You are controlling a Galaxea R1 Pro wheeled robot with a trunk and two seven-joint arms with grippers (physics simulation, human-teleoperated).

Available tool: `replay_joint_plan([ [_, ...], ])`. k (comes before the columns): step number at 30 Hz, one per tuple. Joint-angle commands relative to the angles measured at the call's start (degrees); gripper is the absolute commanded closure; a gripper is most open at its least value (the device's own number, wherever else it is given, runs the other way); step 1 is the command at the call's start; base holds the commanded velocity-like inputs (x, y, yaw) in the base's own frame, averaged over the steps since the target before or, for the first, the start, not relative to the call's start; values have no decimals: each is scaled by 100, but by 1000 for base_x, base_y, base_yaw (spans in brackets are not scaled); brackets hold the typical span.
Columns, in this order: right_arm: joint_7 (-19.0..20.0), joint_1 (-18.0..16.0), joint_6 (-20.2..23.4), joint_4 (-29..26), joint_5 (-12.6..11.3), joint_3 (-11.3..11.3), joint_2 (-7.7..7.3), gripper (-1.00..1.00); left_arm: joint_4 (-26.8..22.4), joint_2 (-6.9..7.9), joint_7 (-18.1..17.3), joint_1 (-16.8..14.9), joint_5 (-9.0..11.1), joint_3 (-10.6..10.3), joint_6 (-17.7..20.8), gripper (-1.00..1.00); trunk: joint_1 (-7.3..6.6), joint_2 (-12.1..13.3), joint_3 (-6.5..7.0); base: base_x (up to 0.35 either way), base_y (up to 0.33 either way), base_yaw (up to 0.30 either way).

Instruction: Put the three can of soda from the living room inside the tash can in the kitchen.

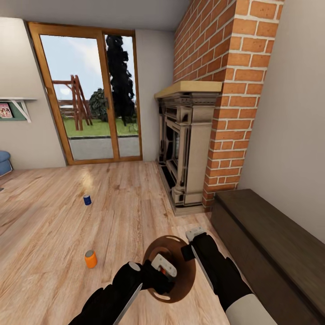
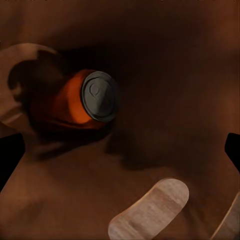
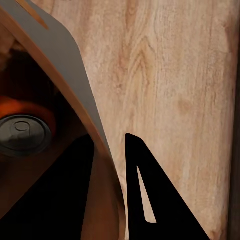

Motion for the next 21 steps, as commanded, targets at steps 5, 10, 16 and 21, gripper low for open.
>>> replay_joint_plan([
  [5, 26, -3, 2, 1, -271, 10, -4, 100, -371, 29, -3, 4, -228, 65, -21, -100, 0, 0, 1, 0, 0, 0],
  [10, 26, -4, 2, 1, -271, 11, -4, 100, -840, 46, -30, 10, -219, 74, 20, -100, 0, 0, 1, 0, 0, 0],
  [16, 26, 0, 2, 1, -271, 5, -4, 100, -1158, 119, -41, 19, -200, 93, 52, -100, 0, 0, 1, 0, 0, 0],
  [21, 26, 1, 2, 1, -271, -4, -8, 100, -1303, 280, -118, 21, -173, 102, 59, -100, 0, 0, 1, 0, 0, 0],
])
